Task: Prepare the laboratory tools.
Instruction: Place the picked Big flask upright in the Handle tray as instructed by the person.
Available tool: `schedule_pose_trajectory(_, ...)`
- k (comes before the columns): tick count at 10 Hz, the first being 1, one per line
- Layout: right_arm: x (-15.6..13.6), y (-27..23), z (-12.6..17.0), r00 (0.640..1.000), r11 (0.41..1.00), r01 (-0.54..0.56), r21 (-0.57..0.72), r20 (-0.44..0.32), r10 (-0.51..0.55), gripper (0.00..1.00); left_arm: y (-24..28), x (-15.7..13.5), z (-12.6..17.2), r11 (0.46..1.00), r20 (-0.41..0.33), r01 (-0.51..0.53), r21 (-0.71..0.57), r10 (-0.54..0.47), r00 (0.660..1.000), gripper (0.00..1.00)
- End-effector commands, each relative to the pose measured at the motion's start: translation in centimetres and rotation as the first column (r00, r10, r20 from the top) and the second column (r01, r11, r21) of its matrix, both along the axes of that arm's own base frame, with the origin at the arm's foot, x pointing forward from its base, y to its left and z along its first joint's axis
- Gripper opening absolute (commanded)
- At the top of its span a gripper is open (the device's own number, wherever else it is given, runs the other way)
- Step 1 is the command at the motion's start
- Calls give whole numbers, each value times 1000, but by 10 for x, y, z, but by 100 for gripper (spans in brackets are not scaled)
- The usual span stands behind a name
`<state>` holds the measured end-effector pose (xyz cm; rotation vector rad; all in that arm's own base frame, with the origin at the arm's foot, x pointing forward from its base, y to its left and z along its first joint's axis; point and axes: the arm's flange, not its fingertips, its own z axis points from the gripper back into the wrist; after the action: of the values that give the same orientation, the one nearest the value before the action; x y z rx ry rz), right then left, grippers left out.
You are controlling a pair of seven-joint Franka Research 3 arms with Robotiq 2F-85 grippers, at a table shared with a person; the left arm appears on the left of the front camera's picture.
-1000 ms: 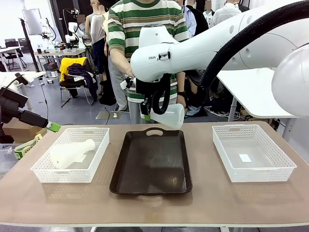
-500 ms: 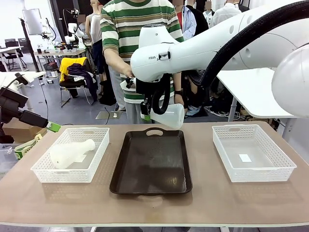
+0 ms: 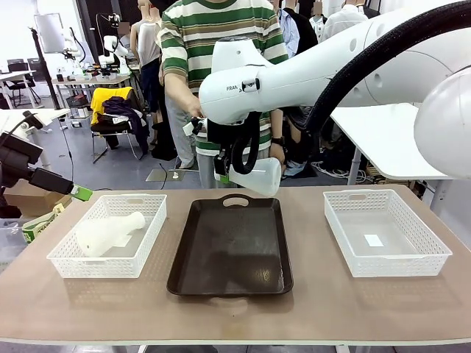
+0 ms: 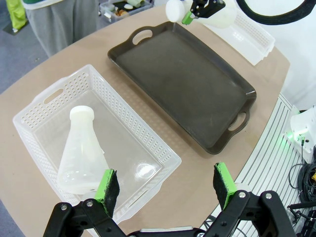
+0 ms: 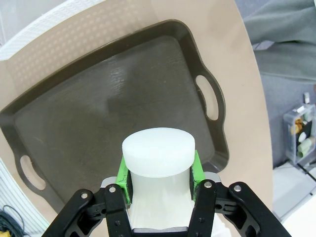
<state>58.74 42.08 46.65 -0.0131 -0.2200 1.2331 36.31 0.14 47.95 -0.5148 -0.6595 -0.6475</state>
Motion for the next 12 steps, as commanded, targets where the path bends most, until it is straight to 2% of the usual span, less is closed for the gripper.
schedule_pose_trajectory(1,-6,-2,4,998,996,-63,61,-10,64,0,3,2,-2,1000,14,21,-14,-21,1000,100)
schedule_pose_trajectory(3,-22,-15,23,981,957,-180,228,-24,190,0,3,2,-2,1000,14,21,-14,-21,1000,100)
schedule_pose_trajectory(5,-36,-36,43,961,888,-267,374,29,276,0,3,2,-2,1000,14,21,-14,-21,1000,100)
schedule_pose_trajectory(7,-35,-59,42,915,725,-379,576,117,385,0,3,2,-2,1000,14,21,-14,-21,1000,100)
schedule_pose_trajectory(8,-33,-68,35,890,620,-427,658,183,418,0,3,2,-2,1000,14,21,-14,-21,1000,100)
schedule_pose_trajectory(9,-33,-73,30,876,557,-447,700,218,429,0,3,2,-2,1000,14,21,-14,-21,1000,100)
schedule_pose_trajectory(10,-32,-79,26,866,506,-463,728,249,433,0,3,2,-2,1000,14,21,-14,-21,1000,100)
schedule_pose_trajectory(12,-29,-88,15,873,474,-456,753,274,404,0,3,2,-2,1000,14,21,-14,-21,1000,100)
